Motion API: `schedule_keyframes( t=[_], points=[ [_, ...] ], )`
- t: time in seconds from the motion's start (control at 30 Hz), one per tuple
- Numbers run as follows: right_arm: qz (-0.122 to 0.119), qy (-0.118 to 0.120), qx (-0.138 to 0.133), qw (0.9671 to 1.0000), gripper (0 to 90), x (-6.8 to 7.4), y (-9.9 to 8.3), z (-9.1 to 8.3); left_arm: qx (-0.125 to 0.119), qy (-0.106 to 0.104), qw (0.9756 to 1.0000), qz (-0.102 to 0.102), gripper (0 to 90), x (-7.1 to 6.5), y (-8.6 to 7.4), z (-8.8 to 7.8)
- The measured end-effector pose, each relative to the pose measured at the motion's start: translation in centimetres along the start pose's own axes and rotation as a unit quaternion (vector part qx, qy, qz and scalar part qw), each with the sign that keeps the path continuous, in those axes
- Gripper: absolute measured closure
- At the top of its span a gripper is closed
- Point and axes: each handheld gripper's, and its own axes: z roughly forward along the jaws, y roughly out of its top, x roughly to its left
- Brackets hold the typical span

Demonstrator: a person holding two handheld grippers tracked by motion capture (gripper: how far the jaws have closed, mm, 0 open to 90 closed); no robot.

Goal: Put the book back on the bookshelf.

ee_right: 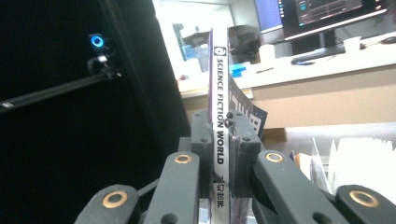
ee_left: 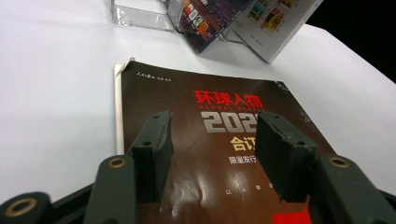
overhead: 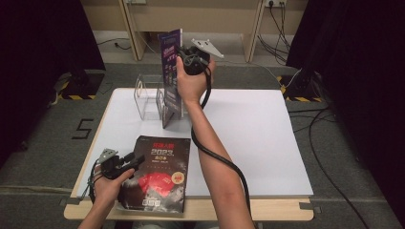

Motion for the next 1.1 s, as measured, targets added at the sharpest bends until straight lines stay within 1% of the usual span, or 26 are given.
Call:
schedule_keyframes(
  t=[0.07,0.2,0.23,0.27,0.37,0.4,0.43,0.5,0.53,0.6,0.63,0.7,0.8,0.93,1.03,1.07,1.1],
  points=[
    [-0.010,-0.006,0.000,0.9999,82.8,0.2,-0.4,0.5,0.002,-0.002,1.0000,0.001,46.0,-0.1,0.0,0.0],
    [-0.022,-0.015,0.002,0.9997,82.8,0.5,-1.2,1.4,0.002,-0.004,1.0000,0.002,46.1,-0.1,-0.1,0.1],
    [-0.022,-0.015,0.002,0.9997,82.8,0.5,-1.2,1.4,0.002,-0.004,1.0000,0.002,46.1,-0.1,-0.1,0.1],
    [-0.020,-0.019,0.005,0.9996,82.8,0.5,-2.0,2.0,0.003,-0.005,1.0000,0.003,46.1,-0.1,-0.2,0.1],
    [-0.026,-0.027,0.014,0.9992,82.7,0.4,-3.1,2.5,0.006,-0.007,1.0000,0.004,46.1,-0.1,-0.3,0.1],
    [-0.031,-0.029,0.015,0.9990,82.6,0.4,-3.4,2.6,0.006,-0.007,1.0000,0.003,46.1,-0.2,-0.3,0.1],
    [-0.030,-0.030,0.018,0.9989,82.6,0.5,-3.8,2.6,0.006,-0.007,1.0000,0.003,46.1,-0.2,-0.3,0.1],
    [-0.041,-0.031,0.026,0.9983,82.5,0.5,-4.6,2.7,0.006,-0.007,0.9999,0.003,46.1,-0.2,-0.3,0.2],
    [-0.045,-0.027,0.031,0.9981,82.3,0.6,-5.1,2.7,0.007,-0.008,0.9999,0.003,46.1,-0.2,-0.4,0.2],
    [-0.044,-0.026,0.035,0.9980,82.2,0.6,-5.4,2.7,0.007,-0.008,0.9999,0.003,46.1,-0.2,-0.4,0.2],
    [-0.052,-0.024,0.045,0.9973,81.9,0.7,-6.3,2.6,0.007,-0.009,0.9999,0.001,46.1,-0.2,-0.4,0.2],
    [-0.061,-0.023,0.036,0.9972,81.7,0.7,-6.8,2.2,0.007,-0.008,0.9999,0.001,46.1,-0.2,-0.4,0.2],
    [-0.064,-0.016,0.040,0.9970,81.3,0.6,-6.8,1.5,0.007,-0.008,0.9999,-0.001,46.1,-0.2,-0.4,0.2],
    [-0.068,-0.009,0.053,0.9963,80.6,0.2,-6.6,0.5,0.008,-0.009,0.9999,0.000,46.1,-0.3,-0.5,0.3],
    [-0.064,-0.003,0.067,0.9957,79.8,-0.1,-6.5,-0.6,0.007,-0.008,0.9999,-0.001,46.0,-0.4,-0.5,0.3],
    [-0.064,-0.003,0.067,0.9957,79.8,-0.1,-6.5,-0.6,0.007,-0.008,0.9999,-0.001,46.1,-0.4,-0.5,0.3],
    [-0.059,0.001,0.070,0.9958,79.5,-0.3,-6.4,-0.8,0.007,-0.007,0.9999,-0.002,46.1,-0.3,-0.5,0.3]
  ],
)
